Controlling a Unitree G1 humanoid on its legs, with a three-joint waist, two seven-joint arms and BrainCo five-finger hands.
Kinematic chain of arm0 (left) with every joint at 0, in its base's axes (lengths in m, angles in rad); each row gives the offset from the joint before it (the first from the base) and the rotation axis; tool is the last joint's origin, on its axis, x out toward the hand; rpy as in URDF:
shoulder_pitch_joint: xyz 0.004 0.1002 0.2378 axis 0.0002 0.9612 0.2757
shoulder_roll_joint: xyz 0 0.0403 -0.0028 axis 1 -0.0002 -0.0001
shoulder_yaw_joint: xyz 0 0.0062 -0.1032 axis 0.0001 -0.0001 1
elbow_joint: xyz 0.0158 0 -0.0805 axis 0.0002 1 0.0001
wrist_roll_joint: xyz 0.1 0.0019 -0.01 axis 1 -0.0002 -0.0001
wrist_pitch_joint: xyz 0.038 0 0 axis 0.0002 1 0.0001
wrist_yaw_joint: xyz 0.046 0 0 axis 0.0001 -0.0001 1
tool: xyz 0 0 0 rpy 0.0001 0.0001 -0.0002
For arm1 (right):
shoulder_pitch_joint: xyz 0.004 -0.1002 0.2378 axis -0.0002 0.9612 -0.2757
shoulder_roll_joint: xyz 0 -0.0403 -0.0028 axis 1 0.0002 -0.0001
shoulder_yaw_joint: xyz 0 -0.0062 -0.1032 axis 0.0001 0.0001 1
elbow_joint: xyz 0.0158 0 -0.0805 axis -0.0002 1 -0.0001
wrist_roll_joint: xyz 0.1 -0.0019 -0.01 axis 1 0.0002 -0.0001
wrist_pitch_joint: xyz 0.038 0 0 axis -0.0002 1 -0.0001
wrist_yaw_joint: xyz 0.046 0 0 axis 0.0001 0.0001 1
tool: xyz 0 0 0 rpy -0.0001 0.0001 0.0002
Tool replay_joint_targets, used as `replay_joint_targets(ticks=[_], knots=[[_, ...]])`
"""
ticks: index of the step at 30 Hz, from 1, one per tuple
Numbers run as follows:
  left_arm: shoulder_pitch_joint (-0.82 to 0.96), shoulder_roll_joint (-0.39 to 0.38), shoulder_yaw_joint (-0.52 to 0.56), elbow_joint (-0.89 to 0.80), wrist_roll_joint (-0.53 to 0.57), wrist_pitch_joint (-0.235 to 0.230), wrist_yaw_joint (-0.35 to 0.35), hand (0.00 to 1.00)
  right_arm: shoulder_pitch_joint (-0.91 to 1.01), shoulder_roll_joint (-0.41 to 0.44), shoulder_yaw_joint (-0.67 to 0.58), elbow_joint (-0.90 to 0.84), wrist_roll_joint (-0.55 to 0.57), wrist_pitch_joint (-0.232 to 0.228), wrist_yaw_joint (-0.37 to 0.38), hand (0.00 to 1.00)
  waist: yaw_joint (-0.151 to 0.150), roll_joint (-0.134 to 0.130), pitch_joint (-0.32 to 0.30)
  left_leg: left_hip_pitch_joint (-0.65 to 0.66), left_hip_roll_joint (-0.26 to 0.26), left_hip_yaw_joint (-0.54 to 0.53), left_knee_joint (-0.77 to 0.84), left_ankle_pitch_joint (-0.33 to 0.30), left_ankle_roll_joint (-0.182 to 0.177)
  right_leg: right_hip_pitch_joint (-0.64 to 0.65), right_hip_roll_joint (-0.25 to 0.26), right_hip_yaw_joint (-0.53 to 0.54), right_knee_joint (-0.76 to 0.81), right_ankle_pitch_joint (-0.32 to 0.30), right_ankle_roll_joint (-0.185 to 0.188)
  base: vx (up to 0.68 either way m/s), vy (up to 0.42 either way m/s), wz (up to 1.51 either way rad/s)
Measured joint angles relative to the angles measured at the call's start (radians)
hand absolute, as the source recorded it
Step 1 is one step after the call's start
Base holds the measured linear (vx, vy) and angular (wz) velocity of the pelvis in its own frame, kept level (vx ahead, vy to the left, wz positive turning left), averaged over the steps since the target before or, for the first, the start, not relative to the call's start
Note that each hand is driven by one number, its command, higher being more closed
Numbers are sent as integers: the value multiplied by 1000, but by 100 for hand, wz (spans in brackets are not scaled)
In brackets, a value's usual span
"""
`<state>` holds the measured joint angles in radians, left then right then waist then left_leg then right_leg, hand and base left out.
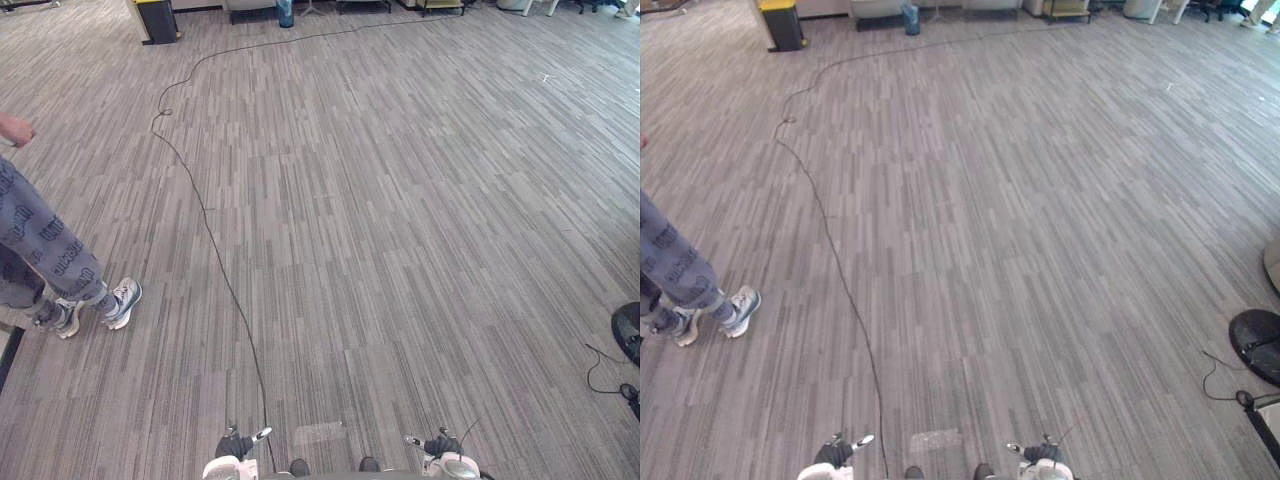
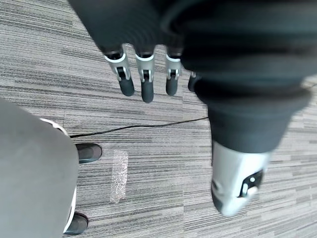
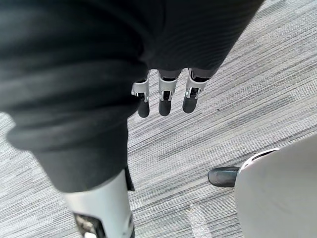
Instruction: Pick up cushions and gather them together orderly.
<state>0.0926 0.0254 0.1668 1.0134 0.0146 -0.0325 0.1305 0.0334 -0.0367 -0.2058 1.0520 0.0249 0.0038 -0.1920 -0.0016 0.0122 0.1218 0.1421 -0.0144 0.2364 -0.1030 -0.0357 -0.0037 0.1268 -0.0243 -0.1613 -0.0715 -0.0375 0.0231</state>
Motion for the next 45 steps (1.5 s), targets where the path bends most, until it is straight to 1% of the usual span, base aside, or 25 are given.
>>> replay_joint_targets(ticks=[8,13,16,18,19,20,22,24,26,27,28,29,30,31,32,33,34,35,36,37,40,42,43,44,45], knots=[[-3,1,-20,0,7,0,0,0,-1,-3,0,8,20,-5,1,0,0,3,4,-5,-2,-21,0,0,0,0,-1,-23,0,-7,2,-25,-29,8],[-9,2,-28,-9,7,1,1,0,-6,-3,-26,7,45,-11,-2,0,0,0,18,-44,0,-50,5,2,-3,-60,-11,-49,94,-71,-5,4,-30,23],[-28,16,-25,-26,4,3,1,0,-11,5,-27,-3,55,-12,-3,0,7,-23,50,-108,12,-56,157,-80,-15,-85,-25,-61,175,-128,-11,88,-67,15],[-31,17,-1,-54,2,5,0,0,-7,18,-27,-20,55,-13,-4,0,11,-26,60,-200,43,-49,382,-180,-25,-99,-27,-67,240,-174,-17,114,-73,1],[-32,12,13,-83,2,5,0,0,-2,24,-26,-47,55,-12,-6,0,15,-31,82,-290,79,-25,601,-230,-39,-86,-31,-67,273,-206,-34,118,-31,-2],[-32,13,14,-86,2,5,0,0,2,26,-27,-57,55,-12,-6,0,15,-34,85,-314,92,-17,651,-247,-42,-85,-30,-67,277,-213,-35,149,9,-2],[-37,8,15,-101,0,1,0,0,6,21,-29,-62,56,-15,-9,0,17,-21,102,-381,143,18,731,-287,-50,-38,-30,-75,274,-239,-35,173,49,3],[-41,7,14,-109,-2,-2,0,0,5,18,-28,-58,55,-15,-9,0,22,-19,101,-430,151,32,679,-273,-37,-18,-51,-74,273,-263,-18,216,139,-2],[-42,3,14,-126,-5,-6,-2,0,6,16,-27,-56,52,-14,-9,0,33,-20,100,-478,137,34,564,-184,-40,0,-83,-62,257,-281,7,342,239,-18],[-42,0,21,-132,-14,-6,0,0,8,17,-27,-53,52,-11,-9,0,49,-31,94,-487,114,38,525,-89,-34,13,-107,-37,222,-287,19,395,262,-34],[-42,4,23,-132,-17,-6,0,0,17,25,-26,-50,52,-9,-9,0,56,-46,72,-489,88,66,529,-124,-10,13,-132,-15,187,-271,26,444,257,-34],[-43,2,34,-135,-18,-6,-2,0,16,27,-29,-51,43,-7,-7,0,55,-49,73,-493,90,77,540,-127,2,13,-136,-10,181,-256,35,513,268,-28],[-43,-4,64,-138,-19,-6,-2,0,20,35,-35,-57,29,-7,-5,0,59,-58,72,-490,95,92,590,-160,29,14,-154,27,193,-214,57,516,282,-35],[-42,-1,84,-133,-17,-4,-1,0,27,49,-52,-56,15,-5,-3,0,65,-74,63,-470,95,119,616,-168,41,3,-169,67,253,-190,63,595,343,-39],[-41,0,86,-128,-17,-3,0,0,29,53,-60,-57,14,-4,-2,0,67,-78,60,-455,95,126,613,-172,47,-6,-170,77,288,-181,67,466,257,-50],[-39,3,78,-116,-15,-1,1,0,29,53,-66,-59,13,-5,-1,0,64,-77,58,-395,91,136,588,-196,56,-65,-175,94,460,-144,83,523,271,-47],[-42,7,66,-105,-12,4,1,0,35,49,-66,-87,14,-5,1,0,54,-71,61,-314,84,134,536,-233,50,-164,-188,92,703,-71,102,417,201,-44],[-43,9,60,-98,-10,6,1,0,40,49,-66,-98,14,-7,2,0,50,-69,63,-285,81,133,510,-252,41,-207,-191,94,793,-68,109,415,156,-26],[-52,20,48,-83,1,19,0,0,43,52,-64,-128,15,-14,6,0,44,-73,74,-203,66,130,452,-279,34,-320,-194,93,1027,-127,92,416,91,-9],[-60,20,40,-66,2,23,1,0,44,53,-65,-141,15,-18,7,0,35,-71,74,-129,58,127,404,-282,35,-386,-187,47,1108,-175,71,418,72,-1],[-78,4,31,-58,1,22,0,0,37,56,-65,-178,15,-32,11,0,14,-54,82,-14,56,122,316,-285,29,-496,-177,-87,1085,-235,39,422,21,11],[-91,-6,27,-32,-1,21,0,0,-1,40,-64,-167,15,-38,21,0,-6,-40,93,64,61,119,260,-285,29,-577,-140,-166,873,-238,5,536,-30,28],[-99,-1,5,-21,-3,21,0,0,-10,30,-64,-161,14,-38,21,0,-14,-39,95,96,60,97,240,-285,29,-598,-101,-163,678,-177,-3,504,-72,52],[-97,0,-3,-20,-3,20,-2,0,-11,24,-63,-153,12,-36,21,0,-18,-42,97,119,53,77,225,-285,28,-593,-83,-150,556,-117,-8,692,-156,88],[-94,-1,1,-16,-1,18,-2,0,-13,13,-68,-121,14,-33,21,0,-30,-54,103,173,39,26,205,-288,21,-574,-70,-110,484,40,-102,485,-122,65]])
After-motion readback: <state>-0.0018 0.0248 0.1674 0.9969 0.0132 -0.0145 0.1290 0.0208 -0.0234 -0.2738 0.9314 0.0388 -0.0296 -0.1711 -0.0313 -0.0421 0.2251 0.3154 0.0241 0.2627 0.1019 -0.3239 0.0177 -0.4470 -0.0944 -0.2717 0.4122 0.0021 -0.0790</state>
